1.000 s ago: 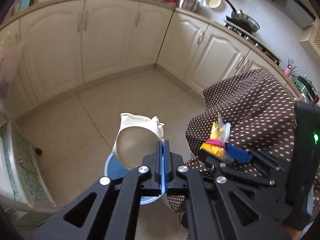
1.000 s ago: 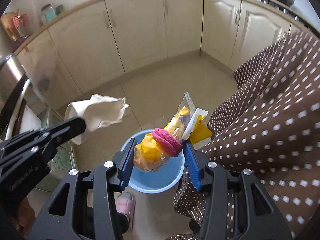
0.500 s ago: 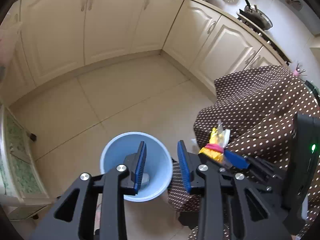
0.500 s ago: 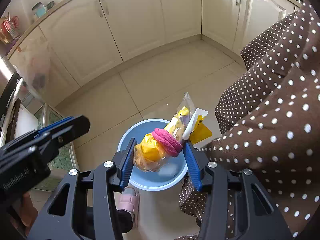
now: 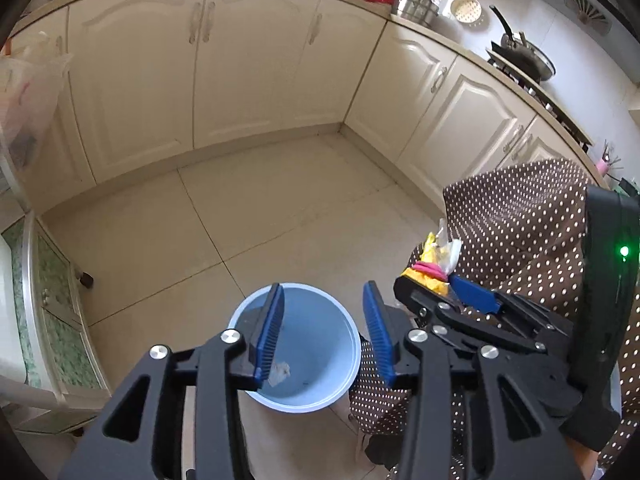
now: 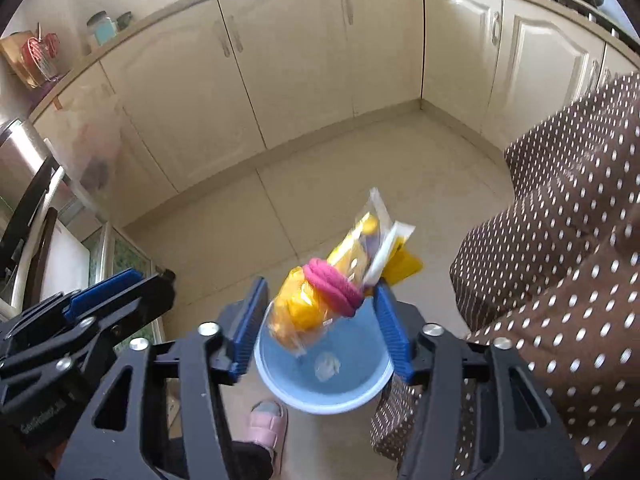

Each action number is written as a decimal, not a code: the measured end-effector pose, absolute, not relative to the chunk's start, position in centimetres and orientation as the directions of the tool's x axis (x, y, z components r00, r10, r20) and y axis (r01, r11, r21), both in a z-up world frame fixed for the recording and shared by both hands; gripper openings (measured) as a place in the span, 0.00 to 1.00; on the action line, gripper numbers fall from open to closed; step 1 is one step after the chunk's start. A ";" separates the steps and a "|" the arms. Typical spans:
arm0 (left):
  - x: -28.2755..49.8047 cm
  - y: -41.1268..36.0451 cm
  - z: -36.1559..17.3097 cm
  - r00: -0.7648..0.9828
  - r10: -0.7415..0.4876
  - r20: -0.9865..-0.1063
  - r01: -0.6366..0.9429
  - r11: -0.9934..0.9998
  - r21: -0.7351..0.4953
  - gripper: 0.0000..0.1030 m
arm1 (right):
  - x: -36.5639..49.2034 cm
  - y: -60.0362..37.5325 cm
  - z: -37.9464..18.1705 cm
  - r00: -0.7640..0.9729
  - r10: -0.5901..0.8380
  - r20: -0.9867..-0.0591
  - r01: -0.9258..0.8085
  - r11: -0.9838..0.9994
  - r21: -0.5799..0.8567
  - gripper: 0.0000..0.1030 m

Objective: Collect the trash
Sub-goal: 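Swing both open tools back toward the table and reach the pink wrapper with the left tool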

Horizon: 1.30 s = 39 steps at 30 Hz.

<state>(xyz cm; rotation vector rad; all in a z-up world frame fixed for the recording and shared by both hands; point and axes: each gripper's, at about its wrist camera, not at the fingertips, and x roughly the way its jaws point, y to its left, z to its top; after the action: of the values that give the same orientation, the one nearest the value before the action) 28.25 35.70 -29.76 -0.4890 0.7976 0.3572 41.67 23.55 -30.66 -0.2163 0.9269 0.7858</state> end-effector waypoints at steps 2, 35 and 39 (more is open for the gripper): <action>27.9 35.9 -29.2 0.657 0.124 -0.743 -0.486 0.824 -0.292 0.42 | 41.7 23.5 -30.0 0.369 0.513 -0.775 -0.681 0.717 0.150 0.68; 26.5 6.4 -10.3 0.822 -0.211 -0.528 0.109 0.970 -0.218 0.53 | 30.0 -12.1 -10.5 0.893 0.180 -0.412 -0.199 0.980 -0.003 0.77; 28.5 1.2 -10.5 0.781 -0.304 -0.546 0.212 0.951 -0.226 0.53 | 30.4 -17.7 -11.1 0.906 0.082 -0.416 -0.071 0.997 0.043 0.77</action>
<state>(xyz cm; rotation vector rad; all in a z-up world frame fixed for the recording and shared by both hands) 28.50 1.15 -10.50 -0.1552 0.6148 -0.2799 30.39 -17.66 -11.12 0.0269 0.4304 0.0792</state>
